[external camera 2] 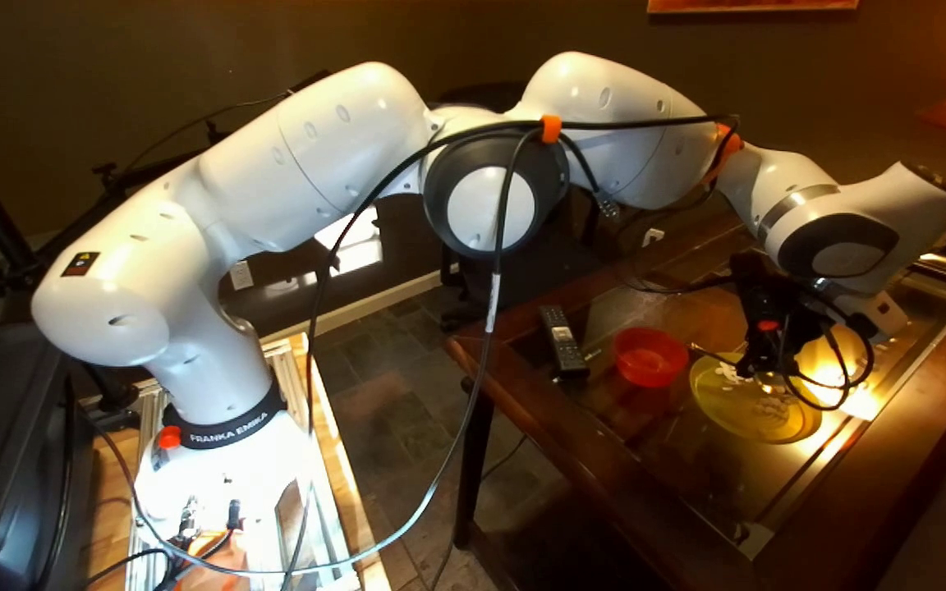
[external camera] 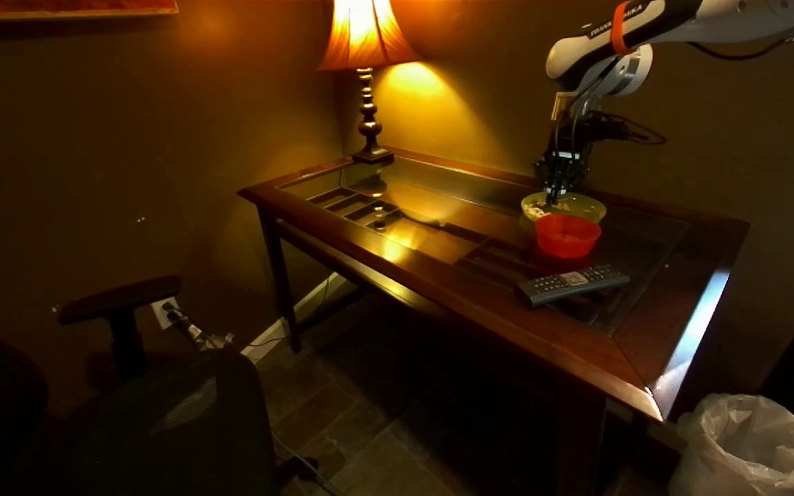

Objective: Transfer a spoonful of contents from the plate to the pink bowl

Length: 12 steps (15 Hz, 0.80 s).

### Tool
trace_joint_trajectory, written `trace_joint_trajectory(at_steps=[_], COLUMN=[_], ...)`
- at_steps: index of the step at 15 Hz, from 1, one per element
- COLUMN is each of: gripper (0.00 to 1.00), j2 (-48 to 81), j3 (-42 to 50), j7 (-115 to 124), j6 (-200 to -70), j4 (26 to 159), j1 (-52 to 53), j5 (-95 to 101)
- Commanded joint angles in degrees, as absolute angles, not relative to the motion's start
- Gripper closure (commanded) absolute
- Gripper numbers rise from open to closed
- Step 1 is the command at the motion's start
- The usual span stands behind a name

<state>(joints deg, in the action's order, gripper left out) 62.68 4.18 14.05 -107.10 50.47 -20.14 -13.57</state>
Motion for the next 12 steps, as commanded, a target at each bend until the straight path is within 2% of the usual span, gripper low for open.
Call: trace_joint_trajectory(at_steps=[1, 12], gripper=[0.98, 0.98], j2=[64.1, 62.7], j3=[3.5, 4.2], j7=[16.9, 28.0], j6=[-108.3, -114.0], j4=[48.6, 52.0], j1=[-21.2, -20.4], j5=[-16.0, -17.2])
